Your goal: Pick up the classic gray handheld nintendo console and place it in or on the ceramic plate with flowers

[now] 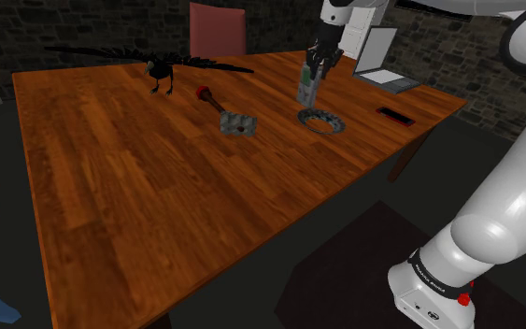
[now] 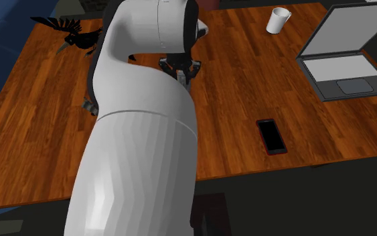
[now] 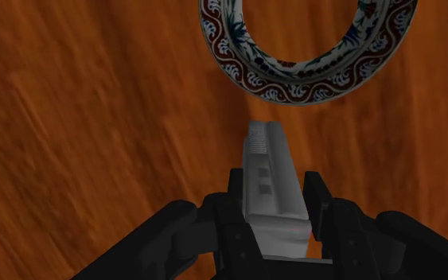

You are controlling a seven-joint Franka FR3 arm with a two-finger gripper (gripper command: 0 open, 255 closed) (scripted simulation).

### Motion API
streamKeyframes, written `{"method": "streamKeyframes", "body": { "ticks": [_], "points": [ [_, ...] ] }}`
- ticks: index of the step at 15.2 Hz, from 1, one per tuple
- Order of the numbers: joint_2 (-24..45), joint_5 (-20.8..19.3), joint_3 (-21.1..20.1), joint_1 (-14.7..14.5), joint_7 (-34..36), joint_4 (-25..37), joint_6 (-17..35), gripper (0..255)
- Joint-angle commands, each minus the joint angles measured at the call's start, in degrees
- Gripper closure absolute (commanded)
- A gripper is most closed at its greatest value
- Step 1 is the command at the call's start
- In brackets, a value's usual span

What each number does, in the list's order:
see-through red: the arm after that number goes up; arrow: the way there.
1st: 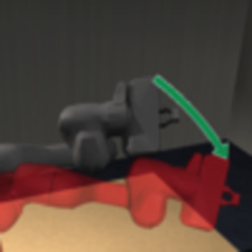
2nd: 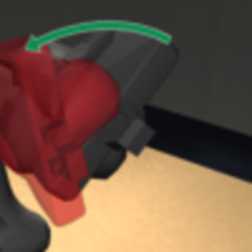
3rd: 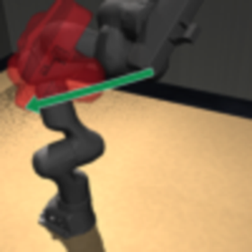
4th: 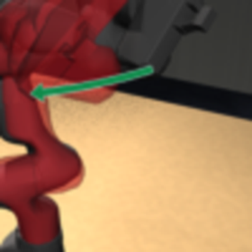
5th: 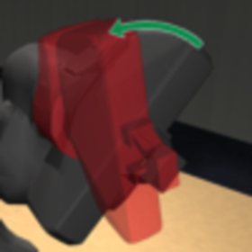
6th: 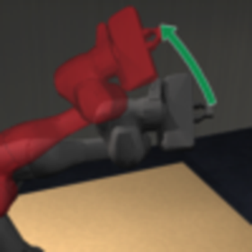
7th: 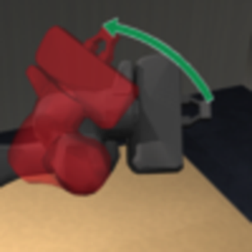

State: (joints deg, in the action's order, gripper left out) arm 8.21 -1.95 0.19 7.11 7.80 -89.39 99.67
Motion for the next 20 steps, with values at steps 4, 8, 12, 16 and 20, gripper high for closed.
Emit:
{"method": "streamKeyframes", "body": {
  "ticks": [4,8,12,16,20],
  "points": [
    [0.63,0.03,-0.02,-0.02,-0.1,4.59,-3.96,255],
    [1.42,0.04,-0.02,-0.03,-0.2,8.78,-7.36,255],
    [2.53,0.04,-0.02,-0.05,-0.31,13.47,-10.93,255],
    [1.21,-0.01,-0.2,-0.34,0.08,14.64,-13.43,255],
    [-7.53,-0.09,-1.07,-1.43,2.03,5.74,-13.34,255]
  ]
}}
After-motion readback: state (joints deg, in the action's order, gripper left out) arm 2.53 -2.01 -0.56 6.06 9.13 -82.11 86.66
